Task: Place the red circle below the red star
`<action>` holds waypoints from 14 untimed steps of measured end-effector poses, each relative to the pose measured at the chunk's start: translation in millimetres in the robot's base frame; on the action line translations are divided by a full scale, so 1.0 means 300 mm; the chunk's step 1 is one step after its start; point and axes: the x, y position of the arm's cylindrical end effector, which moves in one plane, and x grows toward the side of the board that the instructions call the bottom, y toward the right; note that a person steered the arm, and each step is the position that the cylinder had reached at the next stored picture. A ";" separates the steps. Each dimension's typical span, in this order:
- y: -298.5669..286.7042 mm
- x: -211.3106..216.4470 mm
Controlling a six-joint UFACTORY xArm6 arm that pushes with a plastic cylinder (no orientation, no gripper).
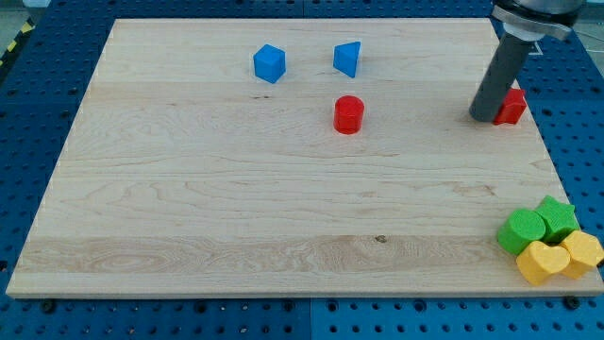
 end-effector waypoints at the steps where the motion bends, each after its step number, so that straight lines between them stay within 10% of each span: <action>1: -0.247 0.044; 4: -0.696 0.081; 14: -0.467 0.111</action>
